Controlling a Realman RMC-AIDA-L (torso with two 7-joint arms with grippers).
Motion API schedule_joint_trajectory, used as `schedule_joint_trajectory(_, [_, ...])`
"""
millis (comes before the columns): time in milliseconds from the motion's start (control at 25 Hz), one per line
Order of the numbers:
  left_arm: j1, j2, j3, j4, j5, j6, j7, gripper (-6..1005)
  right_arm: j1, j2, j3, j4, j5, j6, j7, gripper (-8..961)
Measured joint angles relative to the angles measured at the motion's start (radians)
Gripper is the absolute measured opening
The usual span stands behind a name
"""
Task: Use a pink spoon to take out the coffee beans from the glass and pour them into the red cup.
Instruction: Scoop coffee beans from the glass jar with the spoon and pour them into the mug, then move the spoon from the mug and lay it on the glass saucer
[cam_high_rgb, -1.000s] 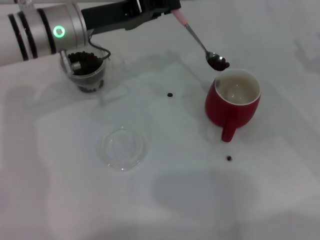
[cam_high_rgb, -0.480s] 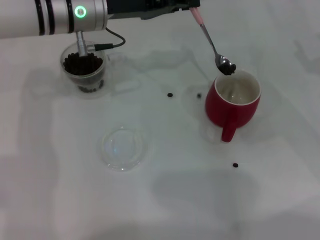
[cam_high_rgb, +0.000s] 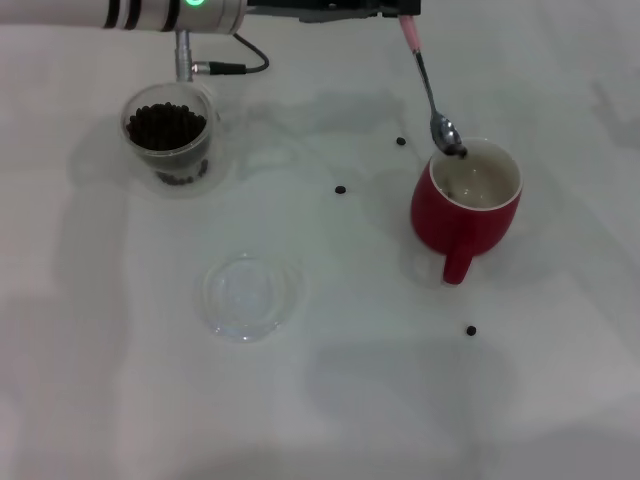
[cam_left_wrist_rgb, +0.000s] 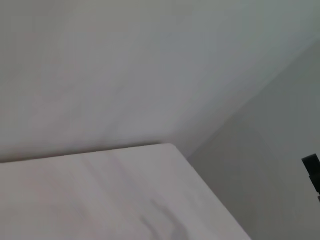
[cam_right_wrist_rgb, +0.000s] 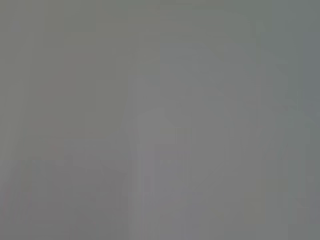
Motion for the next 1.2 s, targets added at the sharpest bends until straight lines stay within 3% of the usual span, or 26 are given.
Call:
schedule_joint_trajectory(320, [-0.030, 0.000, 0.009, 0.049, 0.062, -0.003, -0.022, 133, 0.002, 0.000, 0.000, 0.004, 0.000, 0.002, 0.000, 695])
schedule_joint_trajectory(560, [0.010, -0.003, 0.008, 0.089, 0.053, 0.010, -0.010, 133, -0.007, 0.000, 0.004, 0.004, 0.002, 0.001, 0.000, 695])
schedule_joint_trajectory(800, [0.156, -0.003, 0.004, 0.215, 0.024, 0.065, 0.005, 134, -0.007, -0.002, 0.009, 0.004, 0.004, 0.001, 0.000, 695])
schedule_joint_trajectory(840, [0.219, 0.002, 0.003, 0.252, -0.005, 0.092, 0.018, 134, -0.007, -0.002, 0.010, 0.004, 0.004, 0.001, 0.000, 695])
schedule_joint_trajectory(920, [0.272, 0.007, 0.003, 0.279, -0.031, 0.111, 0.032, 133, -0.006, -0.002, 0.010, 0.004, 0.005, 0.004, 0.000, 695])
schedule_joint_trajectory(960, [0.341, 0.018, 0.002, 0.305, -0.068, 0.135, 0.057, 133, -0.005, -0.002, 0.010, 0.004, 0.005, 0.007, 0.000, 695])
schedule_joint_trajectory(1000, [0.341, 0.018, 0.002, 0.305, -0.068, 0.135, 0.057, 133, -0.005, -0.002, 0.010, 0.004, 0.005, 0.007, 0.000, 695])
schedule_joint_trajectory(1200, [0.466, 0.052, 0.001, 0.316, -0.138, 0.196, 0.110, 131, -0.005, -0.002, 0.010, 0.000, 0.006, 0.009, 0.005, 695])
